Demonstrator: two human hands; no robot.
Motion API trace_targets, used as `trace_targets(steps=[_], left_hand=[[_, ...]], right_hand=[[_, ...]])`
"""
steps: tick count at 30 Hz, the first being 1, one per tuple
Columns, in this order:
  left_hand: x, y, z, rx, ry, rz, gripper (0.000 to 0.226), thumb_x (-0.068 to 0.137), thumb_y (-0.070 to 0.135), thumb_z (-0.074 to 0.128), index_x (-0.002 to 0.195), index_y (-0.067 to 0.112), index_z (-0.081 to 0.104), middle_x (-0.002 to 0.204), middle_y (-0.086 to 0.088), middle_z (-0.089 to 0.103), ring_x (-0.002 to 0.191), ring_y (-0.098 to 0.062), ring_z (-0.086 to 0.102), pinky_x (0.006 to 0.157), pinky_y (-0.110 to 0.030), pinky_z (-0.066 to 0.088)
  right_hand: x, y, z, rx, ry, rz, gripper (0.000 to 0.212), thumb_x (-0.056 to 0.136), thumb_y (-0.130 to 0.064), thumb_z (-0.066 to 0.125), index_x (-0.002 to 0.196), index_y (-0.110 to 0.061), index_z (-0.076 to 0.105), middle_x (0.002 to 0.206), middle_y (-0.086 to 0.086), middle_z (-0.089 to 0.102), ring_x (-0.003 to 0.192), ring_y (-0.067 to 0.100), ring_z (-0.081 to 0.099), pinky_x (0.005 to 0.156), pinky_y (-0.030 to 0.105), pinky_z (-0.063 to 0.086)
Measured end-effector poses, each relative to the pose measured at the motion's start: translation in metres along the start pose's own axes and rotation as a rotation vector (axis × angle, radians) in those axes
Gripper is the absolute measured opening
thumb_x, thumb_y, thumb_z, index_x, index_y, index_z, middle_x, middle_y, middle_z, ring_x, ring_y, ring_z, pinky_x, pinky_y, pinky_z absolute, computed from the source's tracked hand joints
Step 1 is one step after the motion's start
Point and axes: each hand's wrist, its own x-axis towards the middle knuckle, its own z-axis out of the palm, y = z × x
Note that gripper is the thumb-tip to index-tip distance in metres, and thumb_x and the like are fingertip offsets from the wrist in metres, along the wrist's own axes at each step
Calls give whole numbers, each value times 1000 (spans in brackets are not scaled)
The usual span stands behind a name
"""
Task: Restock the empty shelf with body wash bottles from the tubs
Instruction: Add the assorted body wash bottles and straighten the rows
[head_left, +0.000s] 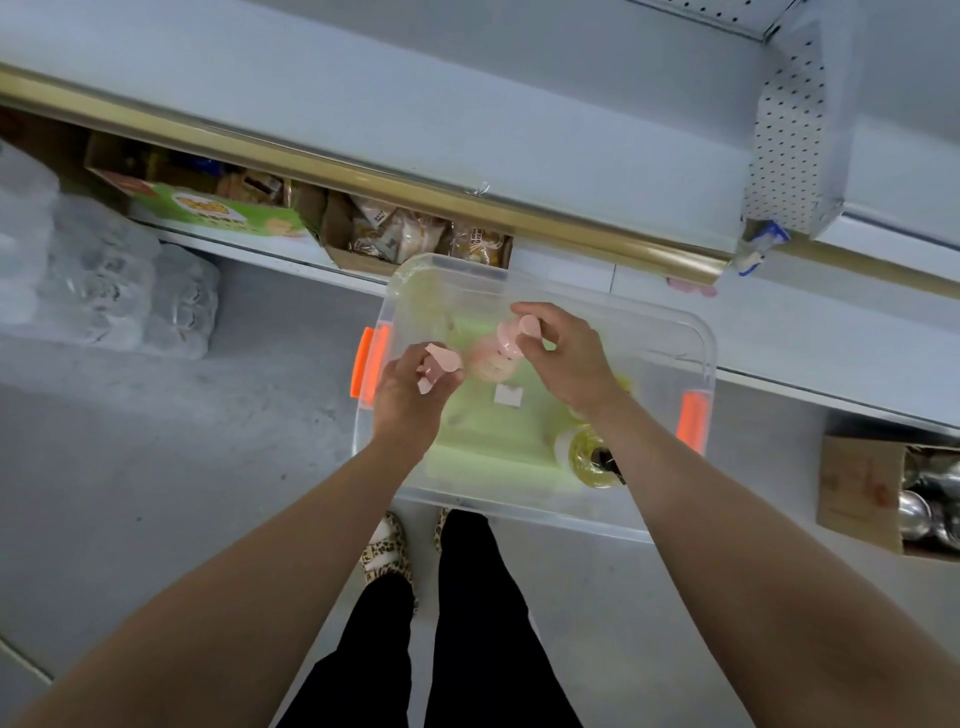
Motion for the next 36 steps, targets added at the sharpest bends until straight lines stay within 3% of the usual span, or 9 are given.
trace_targets(steps=[7, 11, 15, 20, 24, 27, 30, 33, 36], left_hand=[[-6, 5, 4, -7, 26, -35, 43, 84, 34, 75, 114, 18, 49, 109, 6, 58, 100, -17, 55, 66, -13, 38], [-1, 3, 2, -12, 42, -4, 45, 82, 35, 77, 116, 21, 49, 108, 8, 58, 103, -17, 57, 70, -15, 41], [6, 6, 1, 12, -6, 54, 42, 87, 37, 71, 127, 30, 57, 114, 13, 62, 98, -5, 57, 63, 2, 37], [18, 5, 8, -44, -21, 30, 35, 88, 41, 68, 121, 33, 57, 97, 25, 60, 91, 4, 56, 70, -13, 42], [30, 2, 12, -90, -91, 39, 47, 84, 28, 75, 123, 33, 49, 111, 17, 58, 103, -6, 55, 77, -19, 45], [38, -2, 14, -60, -152, 59, 59, 80, 10, 77, 123, 35, 46, 120, 11, 59, 110, -11, 54, 90, -27, 47], [45, -5, 16, -30, -126, 40, 55, 82, 9, 75, 120, 34, 44, 125, 7, 60, 115, -19, 55, 90, -31, 46], [49, -5, 18, -30, -116, 24, 56, 81, 10, 76, 122, 30, 43, 122, 4, 62, 113, -21, 57, 93, -35, 48], [49, -5, 17, -21, -102, 19, 56, 78, 10, 79, 118, 29, 44, 114, 5, 60, 109, -21, 57, 93, -36, 49]], right_hand=[[-20, 19, -2, 131, -15, 37, 30, 90, -23, 71, 120, -27, 69, 116, -20, 68, 112, -4, 59, 96, 23, 52], [-22, 28, 6, 275, 10, 88, 37, 84, -25, 78, 119, -34, 69, 122, -17, 67, 117, 1, 59, 102, 27, 51], [-20, 41, 12, 266, -35, 115, 43, 78, -28, 84, 116, -41, 69, 126, -16, 67, 118, 7, 62, 105, 34, 50], [-10, 42, 15, 281, 15, 129, 44, 80, -24, 82, 120, -37, 68, 119, -18, 68, 115, -1, 59, 101, 29, 52], [-2, 37, 14, 224, 24, 95, 42, 88, -25, 74, 129, -27, 63, 118, -15, 67, 103, -16, 55, 77, 1, 43], [4, 41, 13, 157, 30, 80, 40, 95, -31, 65, 135, -29, 55, 119, -15, 64, 102, -5, 56, 74, -1, 41], [9, 45, 12, 76, 28, 77, 43, 91, -35, 69, 132, -31, 55, 116, -16, 65, 106, 1, 58, 82, 8, 47], [13, 47, 16, -34, 31, 21, 48, 82, -51, 68, 125, -35, 56, 112, -14, 68, 104, 11, 64, 86, 40, 56], [16, 44, 21, -143, 47, -17, 56, 80, -59, 63, 128, -31, 55, 112, -8, 69, 102, 19, 65, 83, 46, 56]])
